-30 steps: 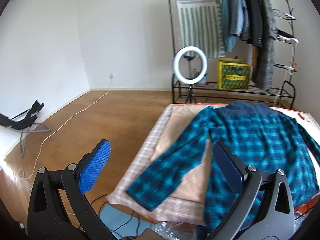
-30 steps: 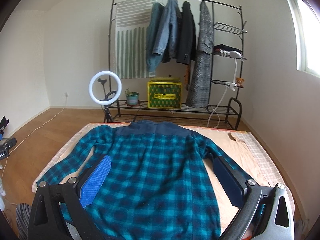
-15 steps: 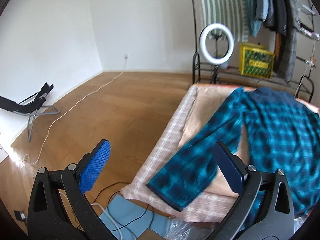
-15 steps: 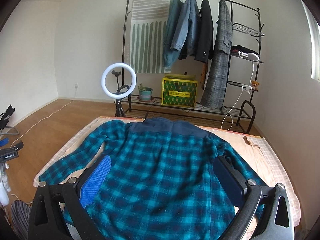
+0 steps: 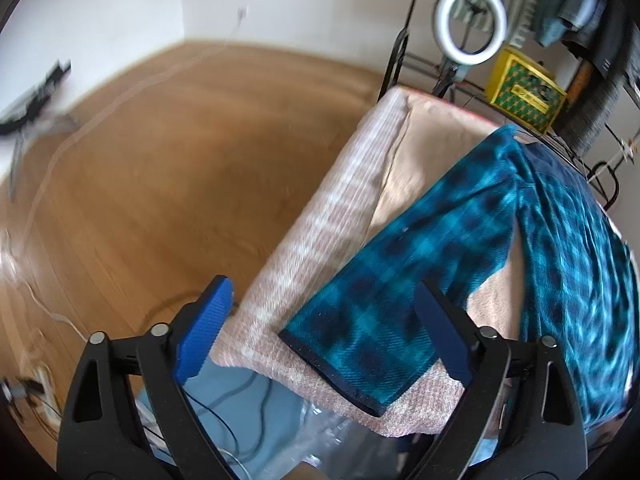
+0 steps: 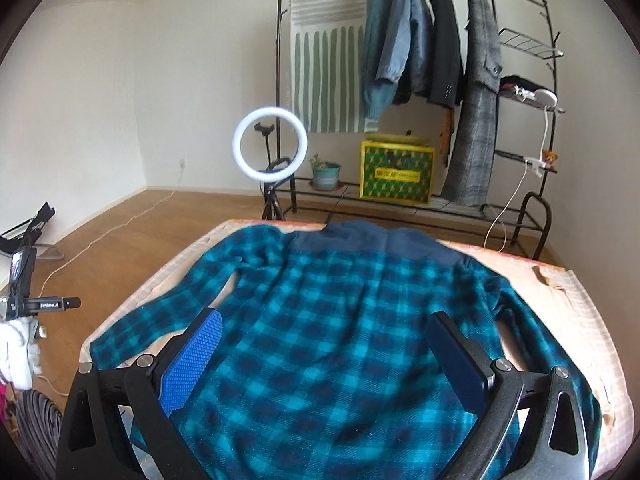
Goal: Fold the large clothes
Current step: 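Grasp the plaid shirt's sleeve cuff with the left tool and lift it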
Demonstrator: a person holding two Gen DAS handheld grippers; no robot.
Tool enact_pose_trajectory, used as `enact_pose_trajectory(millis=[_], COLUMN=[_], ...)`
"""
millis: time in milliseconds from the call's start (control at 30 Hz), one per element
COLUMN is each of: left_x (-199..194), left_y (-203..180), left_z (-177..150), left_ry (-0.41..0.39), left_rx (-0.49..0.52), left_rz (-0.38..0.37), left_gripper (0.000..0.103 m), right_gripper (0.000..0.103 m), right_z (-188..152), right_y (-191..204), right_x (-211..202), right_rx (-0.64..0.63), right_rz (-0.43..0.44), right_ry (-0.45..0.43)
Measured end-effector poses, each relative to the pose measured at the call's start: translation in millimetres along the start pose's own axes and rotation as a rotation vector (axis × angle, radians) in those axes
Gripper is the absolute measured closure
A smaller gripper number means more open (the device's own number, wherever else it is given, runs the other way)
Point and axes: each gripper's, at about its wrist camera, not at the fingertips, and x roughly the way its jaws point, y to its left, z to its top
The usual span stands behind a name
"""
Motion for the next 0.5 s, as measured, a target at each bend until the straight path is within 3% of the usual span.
enact_pose_trajectory(millis=[233, 500], left_x=[52, 79], left_y=[34, 49], left_z=[-7, -16], left_ry=[0.186, 0.282], left_rx=[-0.124, -0.230], left_rz=[-0.004, -0.030], left_gripper=[0.032, 0.032], right_gripper=[0.003, 0.008], right_z=[-7, -27], right_y=[0, 10], right_x=[33, 46], right_rx=[-0.002, -0.067], right_rz=[0.074, 0.104], right_ry=[0.085, 0.125])
